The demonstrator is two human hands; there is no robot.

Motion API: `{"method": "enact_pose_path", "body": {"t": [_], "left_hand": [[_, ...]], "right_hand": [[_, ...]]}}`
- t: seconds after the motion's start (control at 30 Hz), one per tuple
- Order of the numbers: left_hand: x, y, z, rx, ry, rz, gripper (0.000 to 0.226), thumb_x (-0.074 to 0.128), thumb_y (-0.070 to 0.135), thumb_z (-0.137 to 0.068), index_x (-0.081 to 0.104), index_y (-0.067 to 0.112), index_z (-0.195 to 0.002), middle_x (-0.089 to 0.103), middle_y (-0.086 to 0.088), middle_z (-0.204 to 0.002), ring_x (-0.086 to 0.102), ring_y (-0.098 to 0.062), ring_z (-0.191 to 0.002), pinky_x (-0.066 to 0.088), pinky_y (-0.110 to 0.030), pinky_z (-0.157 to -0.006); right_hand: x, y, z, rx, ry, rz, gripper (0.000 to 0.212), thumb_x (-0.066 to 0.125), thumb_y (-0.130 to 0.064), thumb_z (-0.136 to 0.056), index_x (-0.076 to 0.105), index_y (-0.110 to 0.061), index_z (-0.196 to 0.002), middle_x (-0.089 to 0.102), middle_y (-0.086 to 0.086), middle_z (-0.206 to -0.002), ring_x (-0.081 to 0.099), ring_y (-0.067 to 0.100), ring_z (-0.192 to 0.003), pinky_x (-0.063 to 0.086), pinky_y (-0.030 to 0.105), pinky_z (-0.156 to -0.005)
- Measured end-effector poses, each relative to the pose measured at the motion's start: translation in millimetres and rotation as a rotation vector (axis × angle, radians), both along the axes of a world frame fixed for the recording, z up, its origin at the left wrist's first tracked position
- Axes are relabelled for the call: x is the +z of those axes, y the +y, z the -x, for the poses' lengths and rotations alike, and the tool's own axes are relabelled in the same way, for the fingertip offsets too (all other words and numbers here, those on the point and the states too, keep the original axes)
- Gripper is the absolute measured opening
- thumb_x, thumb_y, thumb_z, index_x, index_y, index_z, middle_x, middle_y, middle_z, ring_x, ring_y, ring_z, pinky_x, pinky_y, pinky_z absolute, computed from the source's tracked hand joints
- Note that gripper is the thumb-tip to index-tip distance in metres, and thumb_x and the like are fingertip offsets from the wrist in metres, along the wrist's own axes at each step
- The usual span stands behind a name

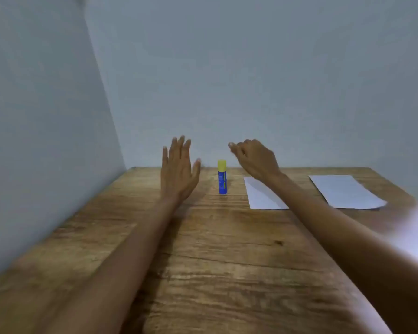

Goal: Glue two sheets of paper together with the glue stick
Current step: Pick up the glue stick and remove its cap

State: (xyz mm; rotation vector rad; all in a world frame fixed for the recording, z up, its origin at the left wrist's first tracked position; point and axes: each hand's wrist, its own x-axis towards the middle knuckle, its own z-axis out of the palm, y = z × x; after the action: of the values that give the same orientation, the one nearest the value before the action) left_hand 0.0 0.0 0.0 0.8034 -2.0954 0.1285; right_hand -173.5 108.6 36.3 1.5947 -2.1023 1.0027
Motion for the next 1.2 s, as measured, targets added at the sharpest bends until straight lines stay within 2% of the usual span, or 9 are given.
{"method": "enact_pose_path", "body": {"t": [0.07, 0.2, 0.43, 0.57, 0.67, 0.77, 0.87, 1.0, 1.2], "left_hand": [[1, 17, -9, -0.029, -0.009, -0.018, 0.051, 0.040, 0.029, -0.097, 0.033, 0.009, -0.143, 0.029, -0.008, -0.154, 0.015, -0.023, -0.147, 0.004, -0.041, -0.120], [-8, 43, -24, -0.117, 0.028, -0.113, 0.051, 0.043, 0.028, -0.096, 0.036, 0.009, -0.142, 0.042, -0.009, -0.147, 0.031, -0.024, -0.140, 0.021, -0.041, -0.117], [-12, 45, -22, -0.220, 0.014, -0.391, 0.055, 0.054, 0.037, -0.088, 0.037, 0.020, -0.138, 0.053, 0.001, -0.135, 0.048, -0.018, -0.124, 0.042, -0.036, -0.089], [-10, 43, -16, -0.298, 0.297, -0.596, 0.039, 0.066, 0.035, -0.084, 0.054, 0.015, -0.115, 0.066, 0.001, -0.104, 0.062, -0.019, -0.098, 0.050, -0.033, -0.077], [-3, 44, -16, -0.312, 0.425, -0.593, 0.026, 0.073, 0.028, -0.079, 0.063, 0.012, -0.096, 0.064, 0.002, -0.084, 0.062, -0.015, -0.081, 0.045, -0.019, -0.064], [1, 41, -19, -0.346, 0.340, -0.569, 0.022, 0.073, 0.024, -0.079, 0.069, 0.008, -0.093, 0.067, -0.001, -0.082, 0.057, -0.010, -0.071, 0.037, -0.011, -0.058], [5, 40, -22, -0.389, 0.235, -0.548, 0.021, 0.069, 0.020, -0.083, 0.070, 0.007, -0.099, 0.064, 0.000, -0.080, 0.057, -0.013, -0.073, 0.040, -0.015, -0.060], [5, 35, -32, -0.509, 0.169, -0.648, 0.010, 0.062, 0.014, -0.086, 0.068, 0.006, -0.087, 0.068, -0.012, -0.080, 0.064, -0.031, -0.082, 0.049, -0.042, -0.079], [-2, 22, -43, -0.426, 0.369, -0.692, 0.021, 0.057, 0.018, -0.092, 0.062, 0.000, -0.101, 0.068, -0.018, -0.099, 0.063, -0.032, -0.093, 0.050, -0.043, -0.084]], "right_hand": [[0, 7, -16, 0.006, -0.039, -0.062, 0.050, 0.025, -0.063, -0.093, 0.056, -0.030, -0.072, 0.058, -0.010, -0.079, 0.056, 0.019, -0.083, 0.038, 0.033, -0.070], [-4, 0, -39, -0.001, 0.024, -0.314, 0.062, 0.034, -0.071, -0.085, 0.052, -0.023, -0.120, 0.066, 0.000, -0.110, 0.060, 0.023, -0.101, 0.036, 0.035, -0.075], [4, -8, -58, 0.125, -0.062, -0.330, 0.029, 0.050, -0.041, -0.093, 0.048, -0.014, -0.102, 0.062, 0.006, -0.092, 0.054, 0.022, -0.082, 0.037, 0.033, -0.066], [24, -7, -66, 0.307, -0.206, -0.298, 0.020, 0.059, -0.034, -0.090, 0.055, -0.014, -0.092, 0.063, 0.004, -0.097, 0.051, 0.016, -0.083, 0.040, 0.027, -0.071], [32, -4, -74, 0.339, -0.229, -0.355, 0.024, 0.057, -0.037, -0.091, 0.058, -0.013, -0.091, 0.061, 0.001, -0.089, 0.052, 0.011, -0.076, 0.040, 0.019, -0.063], [36, 2, -76, 0.285, -0.218, -0.397, 0.029, 0.054, -0.040, -0.092, 0.057, -0.011, -0.090, 0.056, -0.003, -0.074, 0.049, 0.007, -0.063, 0.039, 0.019, -0.057], [41, 9, -75, 0.280, -0.180, -0.468, 0.026, 0.055, -0.036, -0.092, 0.056, -0.010, -0.091, 0.055, -0.003, -0.073, 0.049, 0.011, -0.057, 0.041, 0.021, -0.055], [53, 16, -70, 0.383, -0.214, -0.441, 0.015, 0.061, -0.017, -0.090, 0.060, -0.007, -0.101, 0.058, 0.003, -0.089, 0.058, 0.014, -0.075, 0.053, 0.022, -0.066], [44, 19, -56, 0.332, -0.381, -0.151, 0.018, 0.067, -0.020, -0.084, 0.054, -0.013, -0.094, 0.071, 0.006, -0.091, 0.066, 0.018, -0.089, 0.050, 0.030, -0.079]]}}
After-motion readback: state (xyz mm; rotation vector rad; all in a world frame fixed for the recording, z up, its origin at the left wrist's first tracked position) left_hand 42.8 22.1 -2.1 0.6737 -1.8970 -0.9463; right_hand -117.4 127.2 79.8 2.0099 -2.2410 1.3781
